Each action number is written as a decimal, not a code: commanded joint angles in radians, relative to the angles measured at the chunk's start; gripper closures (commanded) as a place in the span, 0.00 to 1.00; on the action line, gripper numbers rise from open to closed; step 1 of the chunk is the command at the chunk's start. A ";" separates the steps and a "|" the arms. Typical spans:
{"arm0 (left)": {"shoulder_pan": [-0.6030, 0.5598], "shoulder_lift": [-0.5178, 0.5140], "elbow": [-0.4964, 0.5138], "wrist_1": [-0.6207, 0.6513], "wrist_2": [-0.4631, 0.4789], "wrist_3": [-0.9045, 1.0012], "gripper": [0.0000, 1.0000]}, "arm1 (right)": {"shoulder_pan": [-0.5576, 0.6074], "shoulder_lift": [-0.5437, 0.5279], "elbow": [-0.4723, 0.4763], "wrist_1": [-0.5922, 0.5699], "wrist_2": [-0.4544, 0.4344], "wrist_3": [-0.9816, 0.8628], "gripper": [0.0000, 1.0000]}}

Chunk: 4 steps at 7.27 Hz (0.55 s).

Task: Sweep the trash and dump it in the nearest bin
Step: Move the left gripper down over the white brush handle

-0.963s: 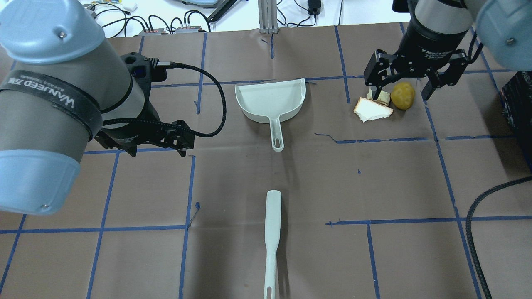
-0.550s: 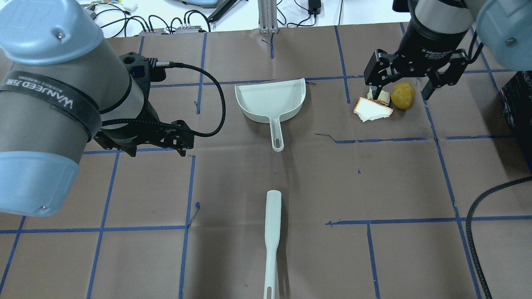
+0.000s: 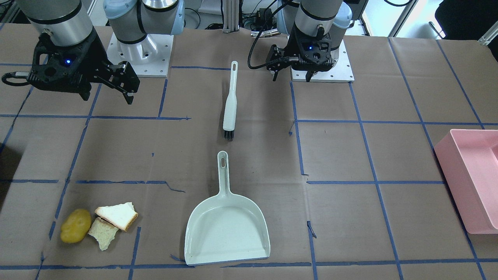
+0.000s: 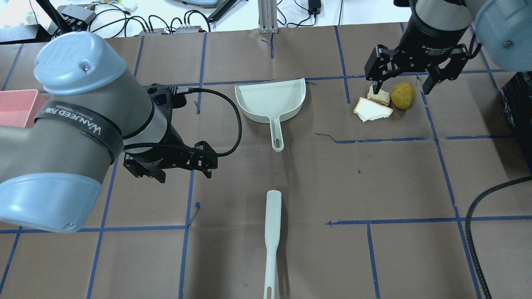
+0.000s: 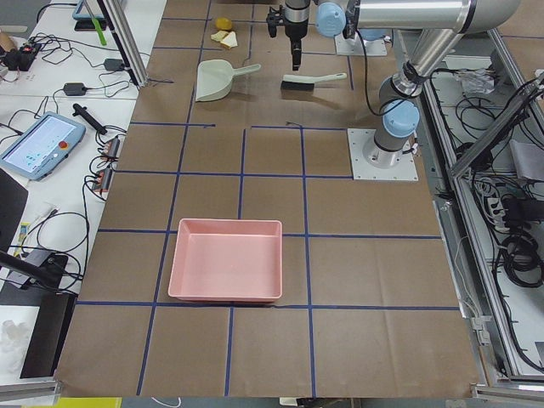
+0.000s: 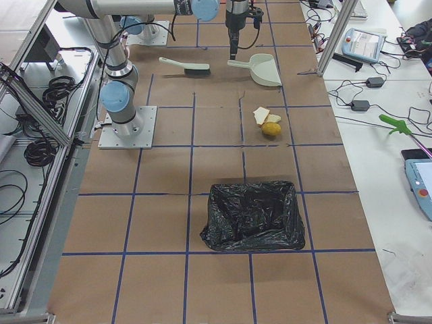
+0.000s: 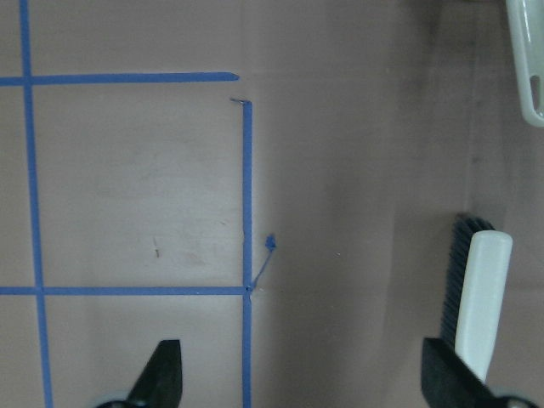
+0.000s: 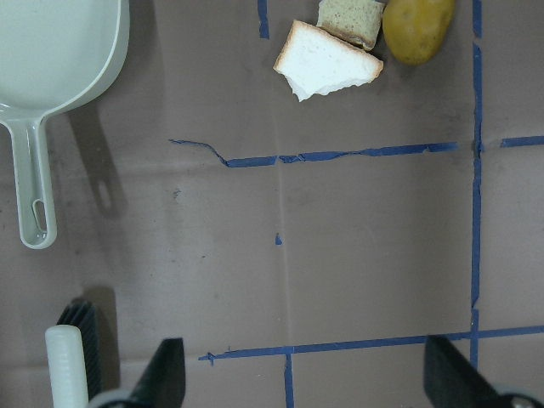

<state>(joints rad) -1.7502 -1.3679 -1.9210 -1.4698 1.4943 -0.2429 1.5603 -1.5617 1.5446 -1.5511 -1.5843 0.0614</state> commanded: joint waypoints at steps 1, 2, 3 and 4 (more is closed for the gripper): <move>-0.184 0.000 -0.039 0.034 0.012 -0.100 0.01 | 0.000 0.000 0.000 -0.001 0.000 0.000 0.00; -0.239 0.001 -0.080 0.081 0.014 -0.222 0.01 | 0.000 0.000 0.000 -0.001 0.000 0.000 0.00; -0.250 0.010 -0.125 0.085 0.011 -0.252 0.01 | 0.000 0.000 0.000 -0.001 0.000 0.000 0.00; -0.274 0.027 -0.197 0.089 0.011 -0.310 0.01 | 0.001 0.000 -0.001 -0.003 0.000 0.000 0.00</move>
<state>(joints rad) -1.9918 -1.3563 -2.0451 -1.3916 1.5050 -0.4853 1.5603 -1.5616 1.5445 -1.5527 -1.5846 0.0613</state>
